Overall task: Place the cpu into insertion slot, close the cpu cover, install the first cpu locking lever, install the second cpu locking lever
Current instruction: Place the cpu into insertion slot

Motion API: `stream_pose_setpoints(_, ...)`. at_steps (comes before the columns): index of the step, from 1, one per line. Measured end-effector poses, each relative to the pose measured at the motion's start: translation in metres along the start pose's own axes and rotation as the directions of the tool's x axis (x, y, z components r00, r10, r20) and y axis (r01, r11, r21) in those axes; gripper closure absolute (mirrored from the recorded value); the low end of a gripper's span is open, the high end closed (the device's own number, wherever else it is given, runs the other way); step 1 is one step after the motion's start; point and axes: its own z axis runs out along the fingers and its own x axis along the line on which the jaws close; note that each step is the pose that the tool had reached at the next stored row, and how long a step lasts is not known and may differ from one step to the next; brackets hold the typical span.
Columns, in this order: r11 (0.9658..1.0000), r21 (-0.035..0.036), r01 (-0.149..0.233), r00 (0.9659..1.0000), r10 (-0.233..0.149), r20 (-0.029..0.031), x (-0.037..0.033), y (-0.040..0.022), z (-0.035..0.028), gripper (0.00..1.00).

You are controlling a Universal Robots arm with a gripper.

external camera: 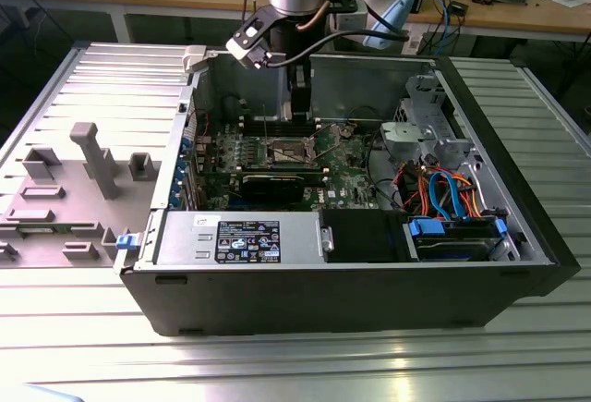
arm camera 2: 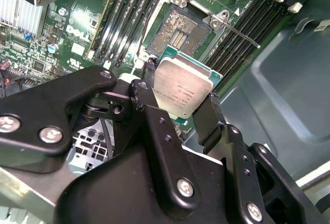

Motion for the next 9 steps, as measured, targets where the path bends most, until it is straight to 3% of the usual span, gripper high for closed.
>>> stream_pose_setpoints(9,1.0,0.0002,0.0,1.0,0.0,0.0,0.0,-0.0001,0.0017,0.46)
